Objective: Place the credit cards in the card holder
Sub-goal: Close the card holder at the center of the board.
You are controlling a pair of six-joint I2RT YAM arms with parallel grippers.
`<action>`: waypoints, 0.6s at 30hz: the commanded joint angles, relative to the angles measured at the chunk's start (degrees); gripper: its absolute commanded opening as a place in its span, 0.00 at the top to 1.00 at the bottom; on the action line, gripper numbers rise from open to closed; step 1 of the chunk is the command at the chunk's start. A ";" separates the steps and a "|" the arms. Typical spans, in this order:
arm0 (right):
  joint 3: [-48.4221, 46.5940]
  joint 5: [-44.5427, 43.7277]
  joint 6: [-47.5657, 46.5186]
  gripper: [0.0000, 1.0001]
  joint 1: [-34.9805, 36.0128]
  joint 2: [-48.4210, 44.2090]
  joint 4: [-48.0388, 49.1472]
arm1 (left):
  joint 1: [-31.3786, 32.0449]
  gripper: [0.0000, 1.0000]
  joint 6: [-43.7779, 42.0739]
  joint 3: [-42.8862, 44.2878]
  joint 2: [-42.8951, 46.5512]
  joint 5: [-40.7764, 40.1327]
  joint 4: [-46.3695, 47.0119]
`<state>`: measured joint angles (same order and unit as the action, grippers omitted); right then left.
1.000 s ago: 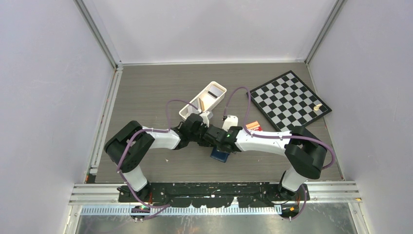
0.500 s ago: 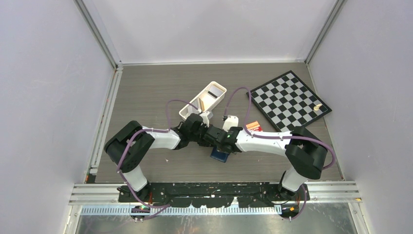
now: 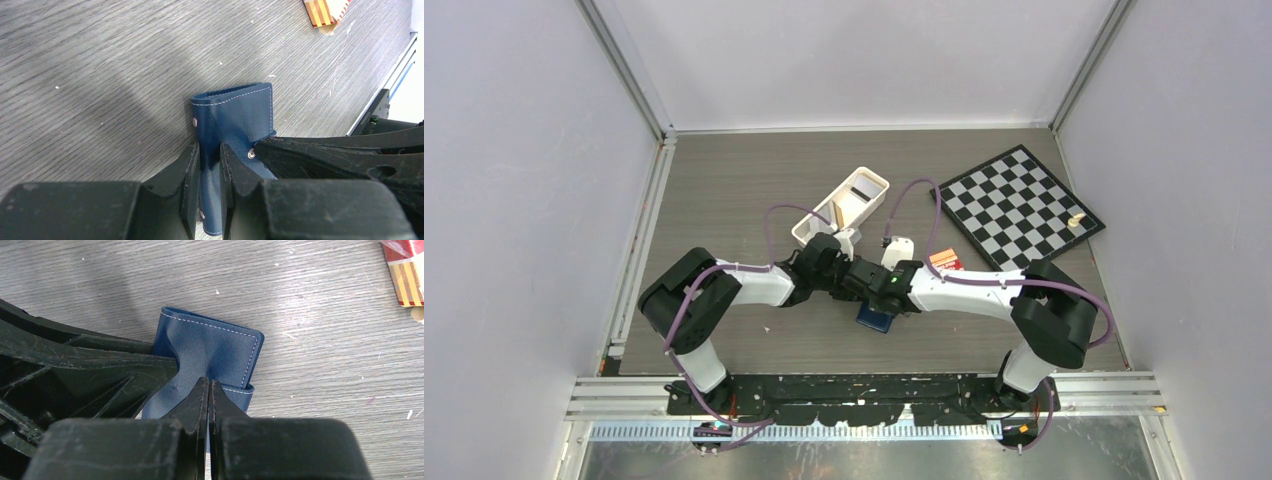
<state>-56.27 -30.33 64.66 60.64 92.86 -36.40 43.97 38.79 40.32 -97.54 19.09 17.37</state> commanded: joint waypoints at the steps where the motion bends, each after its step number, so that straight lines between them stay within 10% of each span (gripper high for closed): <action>1: -0.07 -0.24 2.34 1.00 0.84 -1.39 4.82 | 1.04 0.94 -0.73 -1.22 -2.05 1.10 -4.45; 18: -0.06 -0.42 2.24 1.00 1.46 -2.18 5.29 | 1.05 0.94 -0.73 -1.18 -2.18 1.21 -4.45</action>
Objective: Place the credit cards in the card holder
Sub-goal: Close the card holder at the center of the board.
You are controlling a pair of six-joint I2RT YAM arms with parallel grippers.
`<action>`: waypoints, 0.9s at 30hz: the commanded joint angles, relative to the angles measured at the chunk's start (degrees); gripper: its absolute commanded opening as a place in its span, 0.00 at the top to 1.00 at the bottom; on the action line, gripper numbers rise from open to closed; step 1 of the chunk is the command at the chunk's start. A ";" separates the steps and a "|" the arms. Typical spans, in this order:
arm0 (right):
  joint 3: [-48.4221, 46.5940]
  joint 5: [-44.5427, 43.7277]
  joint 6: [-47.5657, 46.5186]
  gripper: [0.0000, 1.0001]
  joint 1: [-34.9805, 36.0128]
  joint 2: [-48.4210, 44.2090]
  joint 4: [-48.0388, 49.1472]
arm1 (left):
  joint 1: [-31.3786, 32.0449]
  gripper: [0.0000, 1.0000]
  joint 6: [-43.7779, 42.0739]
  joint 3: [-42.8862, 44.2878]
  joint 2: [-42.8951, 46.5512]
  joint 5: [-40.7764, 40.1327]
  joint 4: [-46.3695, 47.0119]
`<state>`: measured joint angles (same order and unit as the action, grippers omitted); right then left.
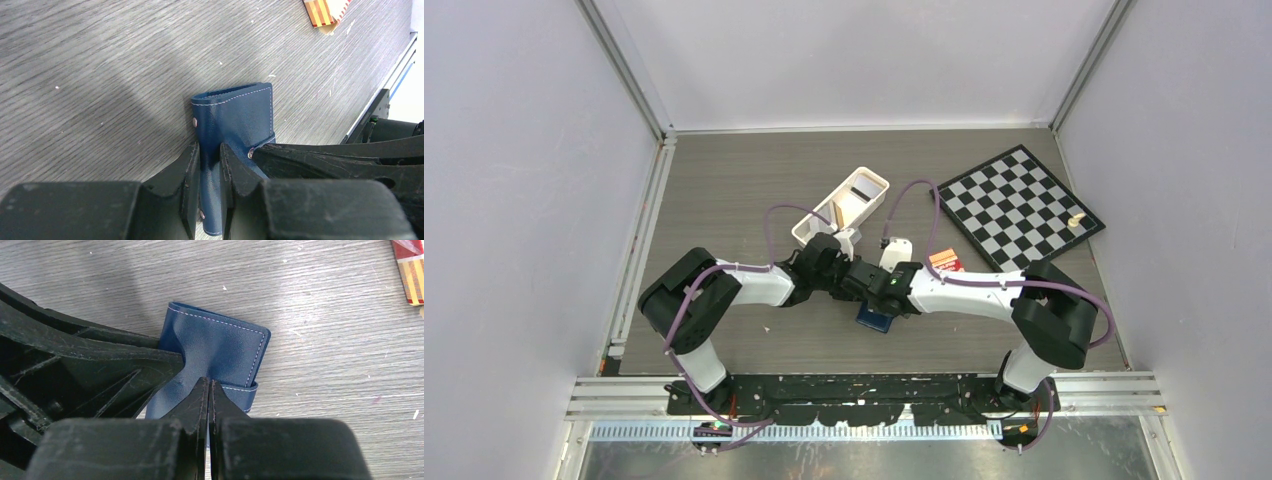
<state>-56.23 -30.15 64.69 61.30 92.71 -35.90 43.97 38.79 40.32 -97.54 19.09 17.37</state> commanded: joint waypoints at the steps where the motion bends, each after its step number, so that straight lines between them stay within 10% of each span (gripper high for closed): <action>1: -0.18 -0.65 2.28 1.00 0.79 -2.10 4.85 | 1.04 0.94 -0.66 -1.19 -2.21 1.18 -4.43; 27: -2.14 -5.99 2.96 1.00 2.93 5.22 -0.34 | 1.03 0.95 -0.73 -1.12 -2.31 1.30 -4.46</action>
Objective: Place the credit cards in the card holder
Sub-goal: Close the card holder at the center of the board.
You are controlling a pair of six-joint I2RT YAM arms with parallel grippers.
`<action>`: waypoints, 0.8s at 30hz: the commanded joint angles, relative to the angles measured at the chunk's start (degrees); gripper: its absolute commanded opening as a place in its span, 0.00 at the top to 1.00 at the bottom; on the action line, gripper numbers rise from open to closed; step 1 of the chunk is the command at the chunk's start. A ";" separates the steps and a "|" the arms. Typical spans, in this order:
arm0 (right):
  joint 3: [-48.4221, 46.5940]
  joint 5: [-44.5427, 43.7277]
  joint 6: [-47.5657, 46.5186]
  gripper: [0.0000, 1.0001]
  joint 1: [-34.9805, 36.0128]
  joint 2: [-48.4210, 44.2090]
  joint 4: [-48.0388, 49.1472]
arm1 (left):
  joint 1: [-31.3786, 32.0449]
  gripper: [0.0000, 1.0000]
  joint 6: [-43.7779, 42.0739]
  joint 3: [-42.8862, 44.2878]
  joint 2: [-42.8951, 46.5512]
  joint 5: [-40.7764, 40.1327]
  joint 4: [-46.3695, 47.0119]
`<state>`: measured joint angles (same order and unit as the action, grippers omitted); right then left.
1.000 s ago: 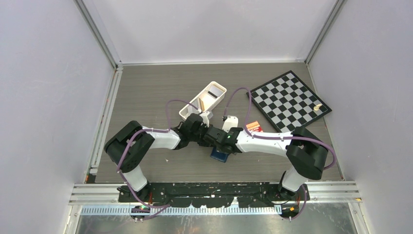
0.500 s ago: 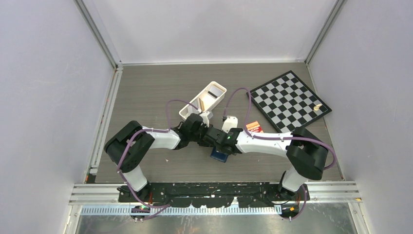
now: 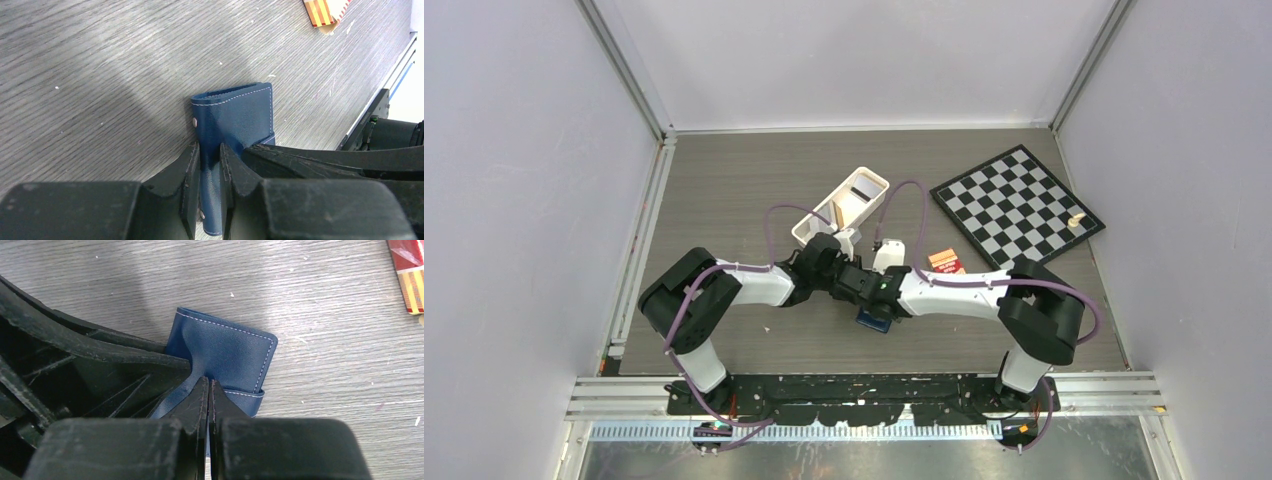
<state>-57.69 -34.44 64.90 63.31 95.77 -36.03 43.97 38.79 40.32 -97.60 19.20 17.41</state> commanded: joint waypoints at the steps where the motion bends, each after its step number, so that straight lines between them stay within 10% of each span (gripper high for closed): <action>1: -0.63 -2.04 3.22 1.00 1.24 2.19 -0.83 | 1.03 0.94 -0.73 -1.12 -2.32 1.27 -4.49; 24: -1.76 -14.60 4.26 1.00 4.62 -4.05 -5.88 | 1.04 0.95 -0.90 -0.94 -2.51 1.00 -4.80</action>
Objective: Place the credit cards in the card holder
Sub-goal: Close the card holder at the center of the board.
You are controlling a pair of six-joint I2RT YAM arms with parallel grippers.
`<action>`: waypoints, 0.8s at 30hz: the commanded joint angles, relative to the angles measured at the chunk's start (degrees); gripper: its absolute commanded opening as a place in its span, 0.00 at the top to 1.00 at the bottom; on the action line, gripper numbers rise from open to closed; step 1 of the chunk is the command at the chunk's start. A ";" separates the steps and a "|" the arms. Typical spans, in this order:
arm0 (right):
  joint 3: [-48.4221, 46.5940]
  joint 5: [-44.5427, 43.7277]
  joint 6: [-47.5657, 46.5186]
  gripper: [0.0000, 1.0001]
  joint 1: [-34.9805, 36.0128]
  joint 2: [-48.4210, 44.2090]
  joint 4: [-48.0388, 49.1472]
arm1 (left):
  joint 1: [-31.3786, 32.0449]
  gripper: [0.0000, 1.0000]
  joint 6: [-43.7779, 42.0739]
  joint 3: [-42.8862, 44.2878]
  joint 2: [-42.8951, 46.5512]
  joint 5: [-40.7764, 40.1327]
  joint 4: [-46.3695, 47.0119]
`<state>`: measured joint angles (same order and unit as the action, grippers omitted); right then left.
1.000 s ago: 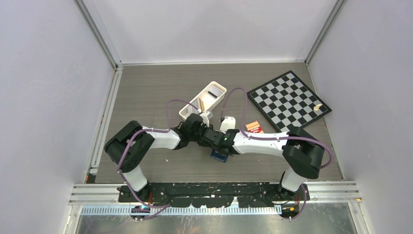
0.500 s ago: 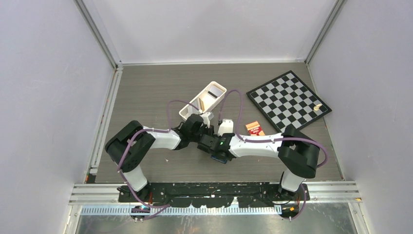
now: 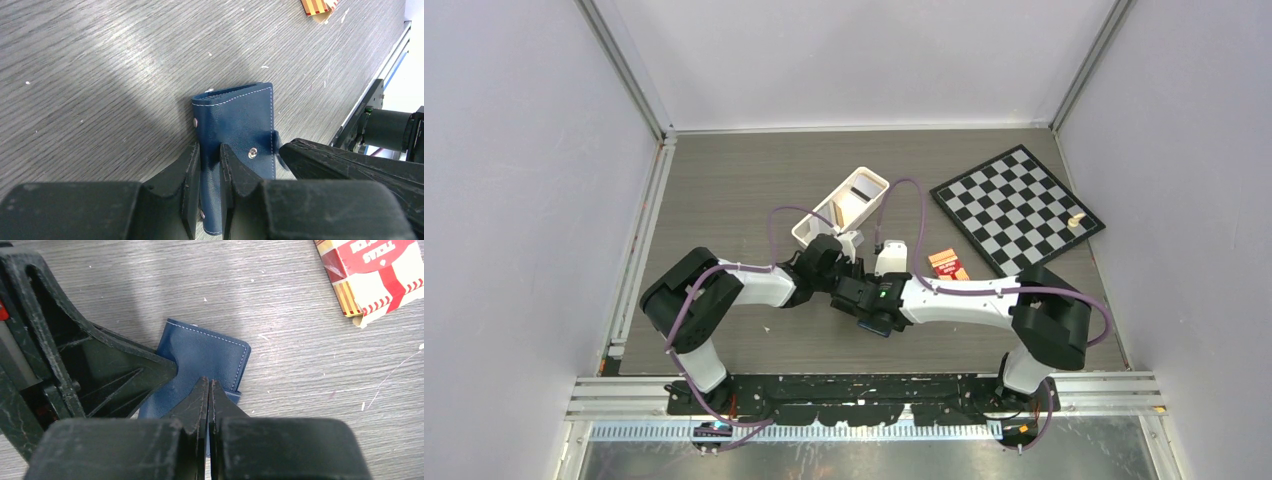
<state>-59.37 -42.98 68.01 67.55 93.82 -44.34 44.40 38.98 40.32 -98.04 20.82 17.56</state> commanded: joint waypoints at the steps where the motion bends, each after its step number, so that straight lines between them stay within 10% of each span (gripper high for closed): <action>1: -0.11 -5.93 0.91 1.00 0.38 -1.67 2.95 | 0.60 0.95 -1.10 -0.90 -2.15 -0.61 -4.99; 14: -1.22 -3.77 2.03 1.00 0.60 0.34 0.36 | 0.61 0.94 -1.02 -0.87 -2.07 -0.32 -4.99; 24: 0.46 -1.27 4.69 0.44 2.02 -2.90 -4.51 | 0.64 0.82 6.48 -6.67 0.04 3.81 5.04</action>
<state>-59.83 -43.13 69.58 69.34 94.61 -47.09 44.47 41.43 38.35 -97.97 22.68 20.43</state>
